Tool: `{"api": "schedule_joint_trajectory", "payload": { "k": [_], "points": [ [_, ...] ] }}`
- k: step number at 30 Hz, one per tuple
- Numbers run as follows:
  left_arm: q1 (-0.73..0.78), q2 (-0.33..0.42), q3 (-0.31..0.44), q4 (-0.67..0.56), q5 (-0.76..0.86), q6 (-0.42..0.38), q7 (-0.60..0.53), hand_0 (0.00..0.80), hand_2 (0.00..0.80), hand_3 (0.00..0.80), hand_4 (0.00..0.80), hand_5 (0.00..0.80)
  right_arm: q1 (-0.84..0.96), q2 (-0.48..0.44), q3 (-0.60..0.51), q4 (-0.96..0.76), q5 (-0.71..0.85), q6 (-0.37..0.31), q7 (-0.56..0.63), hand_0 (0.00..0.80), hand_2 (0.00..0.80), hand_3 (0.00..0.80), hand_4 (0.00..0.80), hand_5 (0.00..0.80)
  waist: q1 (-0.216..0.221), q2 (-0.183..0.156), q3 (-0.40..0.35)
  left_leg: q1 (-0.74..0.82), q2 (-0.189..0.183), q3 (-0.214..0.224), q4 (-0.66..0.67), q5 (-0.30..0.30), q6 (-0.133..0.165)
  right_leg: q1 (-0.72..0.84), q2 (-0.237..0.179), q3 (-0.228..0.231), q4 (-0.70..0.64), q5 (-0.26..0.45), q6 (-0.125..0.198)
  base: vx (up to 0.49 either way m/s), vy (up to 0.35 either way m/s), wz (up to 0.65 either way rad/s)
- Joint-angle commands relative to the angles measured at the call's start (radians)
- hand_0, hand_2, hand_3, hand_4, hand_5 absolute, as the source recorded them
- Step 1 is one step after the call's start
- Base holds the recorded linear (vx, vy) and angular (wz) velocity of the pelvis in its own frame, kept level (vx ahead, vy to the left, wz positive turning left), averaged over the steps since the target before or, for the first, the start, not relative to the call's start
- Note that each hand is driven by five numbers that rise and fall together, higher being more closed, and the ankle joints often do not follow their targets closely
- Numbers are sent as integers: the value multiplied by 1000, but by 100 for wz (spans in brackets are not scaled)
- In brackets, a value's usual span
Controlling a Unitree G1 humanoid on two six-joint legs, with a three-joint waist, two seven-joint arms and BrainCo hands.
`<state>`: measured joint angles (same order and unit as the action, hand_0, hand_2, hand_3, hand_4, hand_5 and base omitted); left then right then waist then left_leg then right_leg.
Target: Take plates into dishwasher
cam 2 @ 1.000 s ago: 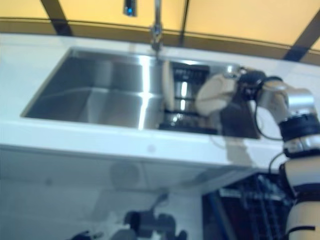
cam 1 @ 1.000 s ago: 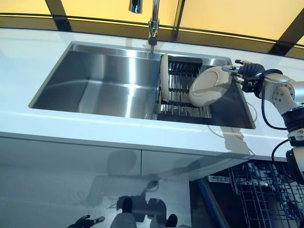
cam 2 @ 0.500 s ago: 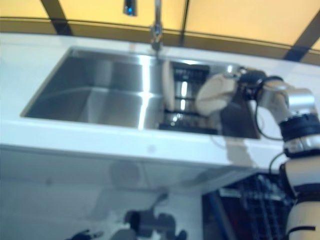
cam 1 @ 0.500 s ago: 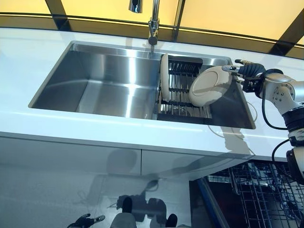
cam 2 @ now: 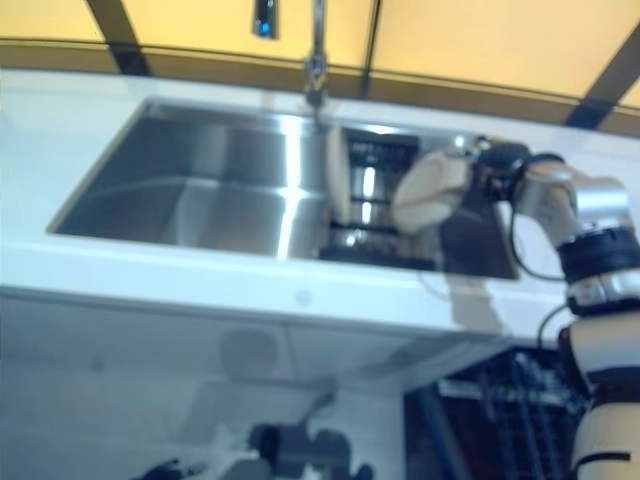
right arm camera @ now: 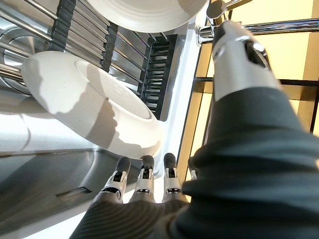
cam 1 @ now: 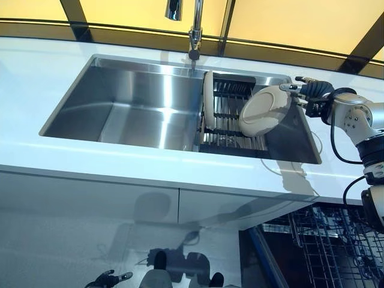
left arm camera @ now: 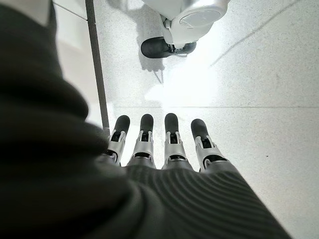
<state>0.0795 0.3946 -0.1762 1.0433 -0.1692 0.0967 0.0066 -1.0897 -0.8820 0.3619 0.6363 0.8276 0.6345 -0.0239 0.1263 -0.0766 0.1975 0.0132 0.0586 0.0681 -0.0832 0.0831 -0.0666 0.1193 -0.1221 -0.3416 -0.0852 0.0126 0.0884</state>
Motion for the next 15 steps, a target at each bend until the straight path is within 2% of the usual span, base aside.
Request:
{"api": "schedule_joint_trajectory", "payload": {
  "k": [1,15],
  "points": [
    [-4,24,-64,29,14,-14,9,0,0,0,0,0,-47,-72,55,-9,14,-30,6,0,0,0,0,0,29,-30,-58,31,52,33,-4,-46,-37,-15,-62,-8,-2,38,67,34,7,0],
    [2,23,-64,36,18,-13,10,0,0,0,0,0,-51,-103,60,-5,6,-30,11,0,0,0,0,0,25,-39,-78,43,50,38,-4,-53,-34,-5,-58,-7,-2,33,66,0,0,0]
  ]
}}
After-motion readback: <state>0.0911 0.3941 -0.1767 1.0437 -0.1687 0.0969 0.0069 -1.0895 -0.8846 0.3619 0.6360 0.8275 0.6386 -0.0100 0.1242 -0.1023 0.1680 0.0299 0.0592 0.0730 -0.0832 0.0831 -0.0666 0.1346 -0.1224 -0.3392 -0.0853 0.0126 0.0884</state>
